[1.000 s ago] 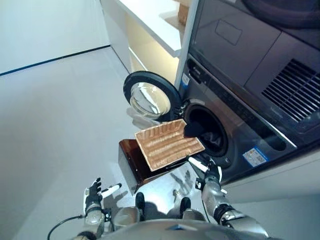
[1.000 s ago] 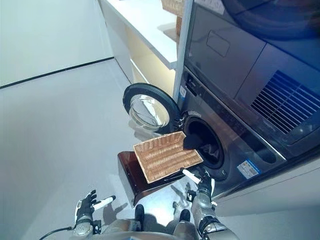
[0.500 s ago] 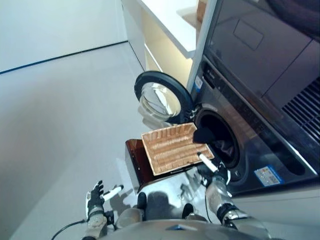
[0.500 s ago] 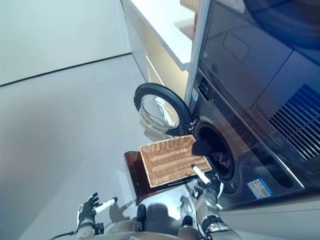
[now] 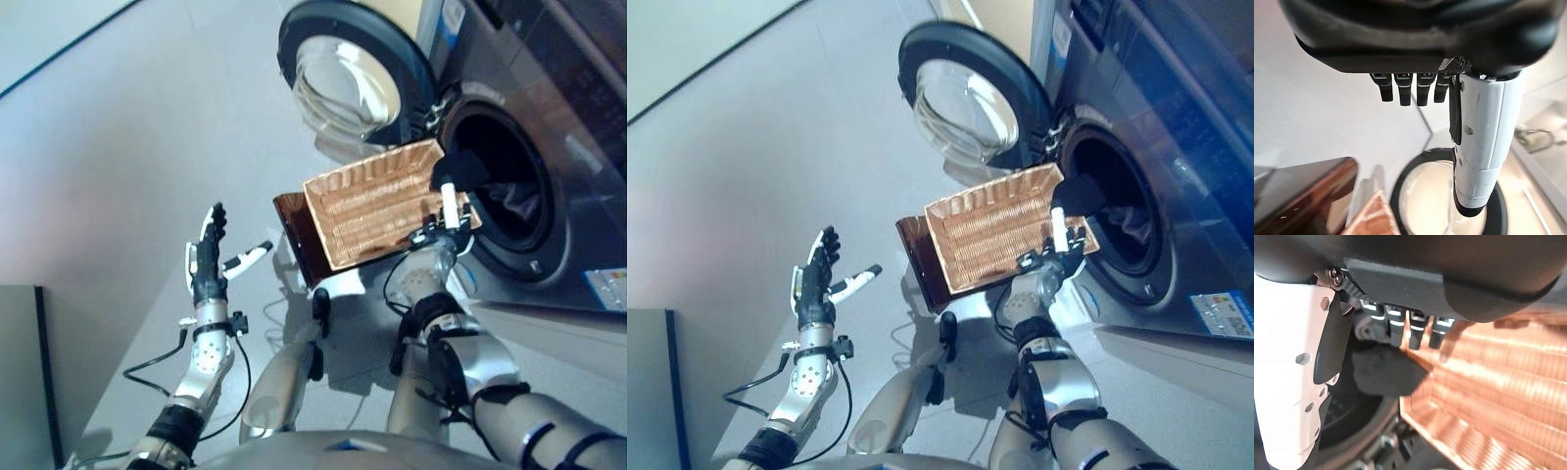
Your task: Pick up the clothes and place them into the washing machine
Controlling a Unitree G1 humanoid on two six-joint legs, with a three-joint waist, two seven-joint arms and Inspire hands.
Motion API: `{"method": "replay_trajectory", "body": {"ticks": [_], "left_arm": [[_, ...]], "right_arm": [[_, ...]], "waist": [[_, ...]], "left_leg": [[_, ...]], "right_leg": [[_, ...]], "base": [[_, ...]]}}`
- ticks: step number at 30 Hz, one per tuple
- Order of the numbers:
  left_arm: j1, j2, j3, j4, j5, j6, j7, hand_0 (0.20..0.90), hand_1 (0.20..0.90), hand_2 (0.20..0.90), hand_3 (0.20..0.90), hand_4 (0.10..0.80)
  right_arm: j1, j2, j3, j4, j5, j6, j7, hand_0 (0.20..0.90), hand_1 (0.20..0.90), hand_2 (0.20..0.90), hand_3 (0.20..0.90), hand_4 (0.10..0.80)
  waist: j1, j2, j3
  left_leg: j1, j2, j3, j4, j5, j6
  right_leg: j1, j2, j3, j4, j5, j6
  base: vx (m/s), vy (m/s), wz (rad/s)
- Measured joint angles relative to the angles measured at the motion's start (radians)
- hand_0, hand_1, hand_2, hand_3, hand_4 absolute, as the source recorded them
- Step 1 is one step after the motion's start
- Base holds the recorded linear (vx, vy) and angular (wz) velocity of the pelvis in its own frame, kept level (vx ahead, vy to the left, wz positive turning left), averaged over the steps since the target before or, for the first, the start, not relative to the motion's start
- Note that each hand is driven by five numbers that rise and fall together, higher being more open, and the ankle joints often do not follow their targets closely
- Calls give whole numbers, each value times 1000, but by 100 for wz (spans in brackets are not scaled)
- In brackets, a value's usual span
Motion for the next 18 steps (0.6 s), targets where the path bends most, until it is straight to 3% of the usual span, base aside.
{"method": "replay_trajectory", "body": {"ticks": [3,5,7,18], "left_arm": [[-26,-2,18,-22,-3,-5,7,900,900,900,900,800],[-10,1,62,-126,-4,-8,24,900,900,900,900,800],[-25,1,69,-149,1,-14,28,900,900,900,900,800],[-4,5,72,-224,8,-41,51,900,900,900,900,800]], "right_arm": [[-14,-10,0,0,20,-8,-20,900,900,900,900,800],[-52,-4,1,-17,26,-49,-39,900,900,900,900,800],[-68,-26,0,-17,29,-49,-41,900,900,900,900,800],[-178,-75,0,47,29,-52,-67,900,900,900,900,800]], "waist": [[2,5,16],[1,-7,33],[7,10,40],[33,14,39]], "left_leg": [[-16,3,2,1,8,-1],[-74,-1,16,54,-15,0],[-97,-2,16,63,-16,0],[-188,-16,16,87,-27,-3]], "right_leg": [[-25,0,0,20,-3,-3],[-90,-7,20,66,-21,-8],[-112,-9,20,81,-23,-10],[-216,-26,37,122,-48,-12]], "base": [[-5,15,2],[-7,47,-4],[1,35,3],[18,37,5]]}}
